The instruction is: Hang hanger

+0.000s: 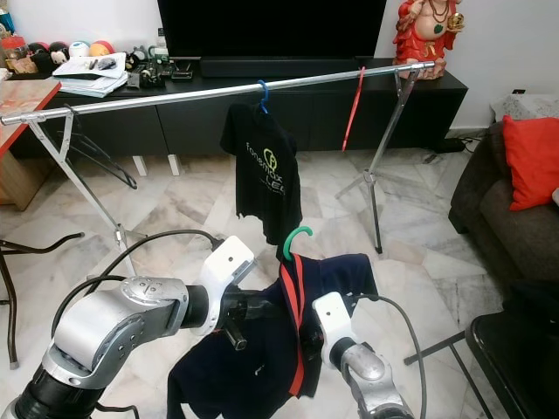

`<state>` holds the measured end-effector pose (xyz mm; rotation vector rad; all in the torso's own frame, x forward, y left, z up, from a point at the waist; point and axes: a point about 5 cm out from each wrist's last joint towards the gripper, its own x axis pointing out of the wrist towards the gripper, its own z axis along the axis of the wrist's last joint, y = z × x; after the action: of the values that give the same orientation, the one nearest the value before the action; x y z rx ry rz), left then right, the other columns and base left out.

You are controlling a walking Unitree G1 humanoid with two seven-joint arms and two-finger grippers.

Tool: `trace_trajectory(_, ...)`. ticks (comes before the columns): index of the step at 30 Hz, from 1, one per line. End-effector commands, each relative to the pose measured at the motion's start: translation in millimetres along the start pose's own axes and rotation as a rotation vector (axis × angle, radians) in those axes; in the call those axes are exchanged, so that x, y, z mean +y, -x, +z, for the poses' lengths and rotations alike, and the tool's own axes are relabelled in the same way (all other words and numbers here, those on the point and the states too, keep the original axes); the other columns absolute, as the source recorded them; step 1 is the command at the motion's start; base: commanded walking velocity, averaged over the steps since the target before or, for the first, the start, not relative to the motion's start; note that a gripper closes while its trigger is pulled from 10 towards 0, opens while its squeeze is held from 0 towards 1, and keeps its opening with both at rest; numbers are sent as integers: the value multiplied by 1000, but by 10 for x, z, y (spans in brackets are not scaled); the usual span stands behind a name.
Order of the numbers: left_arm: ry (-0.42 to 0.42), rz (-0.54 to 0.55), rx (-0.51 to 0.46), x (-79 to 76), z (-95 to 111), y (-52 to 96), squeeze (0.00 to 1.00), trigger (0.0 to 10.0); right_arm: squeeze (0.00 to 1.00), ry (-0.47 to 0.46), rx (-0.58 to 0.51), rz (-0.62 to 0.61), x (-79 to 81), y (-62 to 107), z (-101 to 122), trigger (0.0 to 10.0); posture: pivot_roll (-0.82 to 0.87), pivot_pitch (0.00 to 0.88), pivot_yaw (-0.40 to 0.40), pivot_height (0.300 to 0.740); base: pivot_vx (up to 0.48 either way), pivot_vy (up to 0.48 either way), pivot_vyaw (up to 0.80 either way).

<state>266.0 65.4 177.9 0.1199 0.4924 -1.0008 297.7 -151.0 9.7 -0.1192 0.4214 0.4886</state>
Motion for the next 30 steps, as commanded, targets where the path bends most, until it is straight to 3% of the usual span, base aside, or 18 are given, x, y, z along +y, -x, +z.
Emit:
trace_trajectory(1,-25,-28,-21,-68,60,21,0,10000,0,-14,-5,-16,-22,16,-15,0,58,56,-11,740,0,0,0)
trace_trajectory(30,-16,-9,-12,-54,33,30,0,10000,0,-3,-11,-118,-175,36,44,0,63,73,-21,740,0,0,0)
